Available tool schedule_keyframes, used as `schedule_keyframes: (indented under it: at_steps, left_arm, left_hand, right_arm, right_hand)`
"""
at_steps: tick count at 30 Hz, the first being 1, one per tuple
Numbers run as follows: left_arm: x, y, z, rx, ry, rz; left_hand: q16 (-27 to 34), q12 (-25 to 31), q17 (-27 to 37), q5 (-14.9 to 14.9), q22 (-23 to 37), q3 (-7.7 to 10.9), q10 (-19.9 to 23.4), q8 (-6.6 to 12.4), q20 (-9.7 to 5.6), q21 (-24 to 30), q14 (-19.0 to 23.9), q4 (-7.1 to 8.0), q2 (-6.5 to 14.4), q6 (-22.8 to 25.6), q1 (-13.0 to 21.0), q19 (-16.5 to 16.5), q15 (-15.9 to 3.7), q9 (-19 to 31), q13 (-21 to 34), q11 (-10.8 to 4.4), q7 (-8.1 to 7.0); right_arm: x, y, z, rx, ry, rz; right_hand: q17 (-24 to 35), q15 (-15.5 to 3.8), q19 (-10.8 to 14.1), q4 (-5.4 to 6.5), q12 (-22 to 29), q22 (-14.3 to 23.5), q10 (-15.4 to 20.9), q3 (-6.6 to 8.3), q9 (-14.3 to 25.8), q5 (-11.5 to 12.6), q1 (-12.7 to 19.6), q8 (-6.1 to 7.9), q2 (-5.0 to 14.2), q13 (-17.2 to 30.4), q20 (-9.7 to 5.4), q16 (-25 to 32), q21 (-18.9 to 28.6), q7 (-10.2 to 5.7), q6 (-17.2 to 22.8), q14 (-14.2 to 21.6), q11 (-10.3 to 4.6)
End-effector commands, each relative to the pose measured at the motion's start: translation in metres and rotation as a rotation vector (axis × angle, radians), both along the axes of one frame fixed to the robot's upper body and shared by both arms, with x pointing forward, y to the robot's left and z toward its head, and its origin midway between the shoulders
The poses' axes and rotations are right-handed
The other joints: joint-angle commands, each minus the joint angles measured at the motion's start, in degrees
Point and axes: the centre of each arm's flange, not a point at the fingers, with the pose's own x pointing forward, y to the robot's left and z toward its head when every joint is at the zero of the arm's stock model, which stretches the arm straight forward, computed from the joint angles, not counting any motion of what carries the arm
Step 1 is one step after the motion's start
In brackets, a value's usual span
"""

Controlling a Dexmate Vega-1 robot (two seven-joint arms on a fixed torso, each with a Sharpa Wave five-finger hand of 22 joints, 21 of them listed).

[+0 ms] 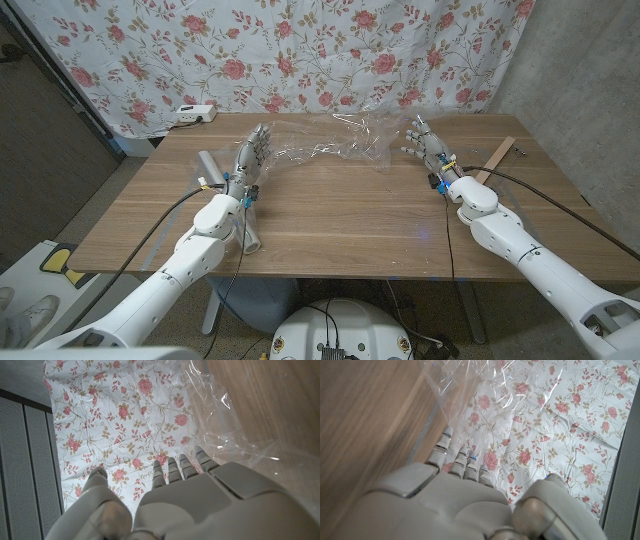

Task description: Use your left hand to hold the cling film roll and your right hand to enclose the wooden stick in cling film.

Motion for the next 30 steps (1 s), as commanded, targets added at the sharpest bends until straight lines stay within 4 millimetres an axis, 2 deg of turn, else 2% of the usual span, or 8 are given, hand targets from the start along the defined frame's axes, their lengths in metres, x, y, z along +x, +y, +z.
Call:
schedule_keyframes:
  at_steps: [1,3,6,11,14,18,25,30]
  left_arm:
    - [-0.013,-0.012,0.010,0.067,-0.086,0.000]
    - [-0.015,-0.010,0.006,0.123,-0.074,0.042]
    - [-0.017,-0.013,-0.003,0.008,-0.068,-0.018]
    - [-0.018,-0.008,0.002,0.039,-0.056,0.008]
    - [-0.018,-0.008,0.006,0.054,-0.056,0.020]
    - [-0.016,-0.008,0.010,0.071,-0.049,0.012]
    - [-0.013,-0.008,0.010,0.072,-0.050,0.011]
    - [-0.012,-0.005,0.007,0.083,-0.040,0.015]
  left_hand:
    - [0.4,0.5,0.2,0.2,0.1,0.37,0.7,0.36,-0.05,-0.2,0.7,-0.24,0.3,0.6,0.4,0.5,-0.33,0.3,0.2,0.10,-0.14]
    - [0.4,0.5,0.2,0.2,0.1,0.42,0.7,0.39,-0.06,-0.3,0.7,-0.29,0.4,0.7,0.5,0.6,-0.41,0.3,0.2,0.12,-0.21]
    - [0.4,0.5,0.2,0.2,0.1,0.49,1.0,0.38,-0.10,-0.4,0.7,-0.36,0.5,0.7,0.6,0.6,-0.38,0.3,0.2,0.05,-0.21]
    - [0.4,0.6,0.2,0.2,0.1,0.58,1.3,0.41,-0.14,-0.6,0.8,-0.46,0.6,0.9,0.7,0.6,-0.36,0.3,0.2,0.01,-0.33]
    - [0.4,0.6,0.2,0.2,0.1,0.62,1.3,0.42,-0.18,-0.7,0.7,-0.50,0.7,1.0,0.8,0.7,-0.36,0.3,0.2,-0.05,-0.27]
    - [0.4,0.6,0.2,0.2,0.1,0.66,1.3,0.40,-0.20,-0.8,0.7,-0.56,0.7,1.0,0.8,0.7,-0.39,0.3,0.2,-0.06,-0.24]
    - [0.4,0.6,0.2,0.2,0.1,0.72,1.3,0.38,-0.17,-1.0,0.7,-0.65,0.8,1.1,0.9,0.7,-0.32,0.3,0.2,0.07,-0.26]
    - [0.4,0.6,0.2,0.2,0.1,0.75,1.3,0.36,-0.17,-1.1,0.7,-0.72,0.8,1.1,1.0,0.7,-0.29,0.3,0.2,-0.03,-0.29]
  right_arm:
    - [-0.015,0.005,0.010,-0.059,-0.044,-0.051]
    - [-0.015,0.003,0.011,-0.057,-0.052,-0.047]
    - [-0.017,0.002,0.012,-0.070,-0.064,-0.063]
    - [-0.020,0.000,0.014,-0.118,-0.075,-0.089]
    - [-0.022,-0.002,0.012,-0.128,-0.082,-0.108]
    - [-0.023,-0.003,0.013,-0.183,-0.081,-0.166]
    - [-0.022,-0.002,0.014,-0.213,-0.067,-0.187]
    - [-0.022,-0.004,0.017,-0.216,-0.072,-0.197]
  right_hand:
    - [0.0,0.33,-1.6,-0.74,0.4,0.2,0.5,-0.02,0.3,-0.1,1.6,0.49,0.18,0.2,0.21,-0.1,-0.7,0.28,-0.2,-0.6,0.09]
    - [0.0,0.79,-2.9,-0.98,0.4,0.1,0.7,0.00,0.3,-0.2,2.0,0.52,0.22,0.2,0.48,-0.6,-1.3,0.24,-0.1,-2.0,0.13]
    - [0.0,0.42,-3.5,-1.11,0.6,0.1,1.0,0.07,0.3,-0.2,2.2,0.59,0.33,0.2,0.49,-0.7,-1.5,0.26,0.0,-2.1,0.08]
    - [-0.1,0.55,-3.9,-1.25,0.5,0.1,1.0,0.06,0.3,-0.3,2.4,0.61,0.33,0.2,1.26,-0.6,-1.6,0.28,0.1,-2.0,-0.34]
    - [-0.2,-1.89,-3.8,-1.42,0.7,0.0,1.6,0.07,0.3,-0.4,2.7,0.62,0.42,0.2,1.39,-0.5,-1.6,0.22,0.2,-1.5,-0.09]
    - [-0.5,-2.64,0.8,-1.84,1.5,0.1,4.1,-0.13,0.3,-0.7,3.2,0.78,0.35,0.2,-1.62,0.3,0.0,0.61,0.8,0.8,-0.22]
    - [-0.4,-0.93,1.5,-1.83,1.3,0.1,4.0,-0.17,0.3,-0.8,3.2,0.78,0.60,0.3,-2.01,0.4,0.1,0.92,0.9,1.2,0.02]
    - [-0.4,-1.19,1.3,-1.90,1.3,0.1,4.1,-0.12,0.3,-0.8,3.3,0.82,0.71,0.3,-2.27,0.5,0.0,1.11,1.1,1.6,0.17]
